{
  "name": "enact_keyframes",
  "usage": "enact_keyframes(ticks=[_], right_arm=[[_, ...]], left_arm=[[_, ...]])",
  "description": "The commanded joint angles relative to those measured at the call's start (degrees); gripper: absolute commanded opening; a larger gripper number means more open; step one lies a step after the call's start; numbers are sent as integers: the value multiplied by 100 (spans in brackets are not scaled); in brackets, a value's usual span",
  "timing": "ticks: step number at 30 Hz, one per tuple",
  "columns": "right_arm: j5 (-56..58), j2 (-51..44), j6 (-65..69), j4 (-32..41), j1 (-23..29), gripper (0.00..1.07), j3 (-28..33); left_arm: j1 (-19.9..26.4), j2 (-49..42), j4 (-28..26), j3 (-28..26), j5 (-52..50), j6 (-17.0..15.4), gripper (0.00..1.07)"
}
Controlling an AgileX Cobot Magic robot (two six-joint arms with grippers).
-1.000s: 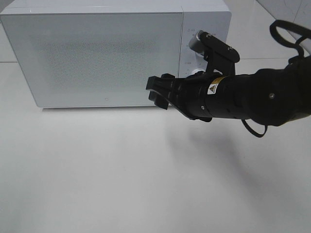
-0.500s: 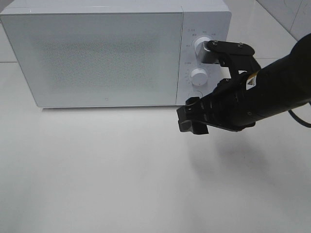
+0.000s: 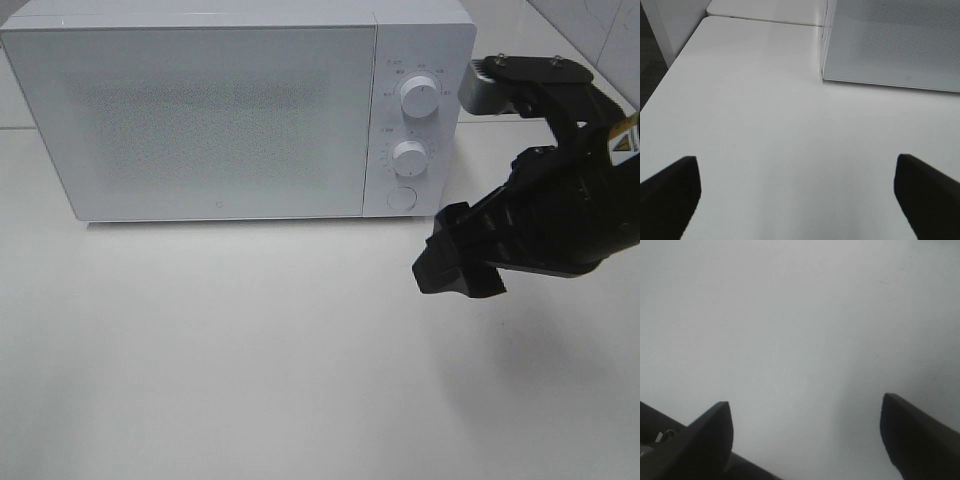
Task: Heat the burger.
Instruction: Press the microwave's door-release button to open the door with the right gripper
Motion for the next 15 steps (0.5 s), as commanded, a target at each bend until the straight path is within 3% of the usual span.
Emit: enact_keyframes(ticks=[1,4,6,9,11,15], right_arm=[[636,-516,-40,-258,-34,76,-34],[710,-642,-17,-332,-34,76,-34],[1049,-1100,-11,-441,-395,76,-23],[1129,-1197,-11,-447,-539,76,-17],[1375,-1667,-52,-510,-1318,76,109],[1490,-2091,-206,-556,-1839,76,269]], left_arm=[[23,-86,-11,11,-46,-17,98],[23,-86,-11,11,-46,-17,98],[23,-86,-11,11,-46,-17,98],[23,-86,-11,11,-46,-17,98],[23,-86,-11,11,-46,-17,98],[23,-86,-11,11,-46,-17,98]])
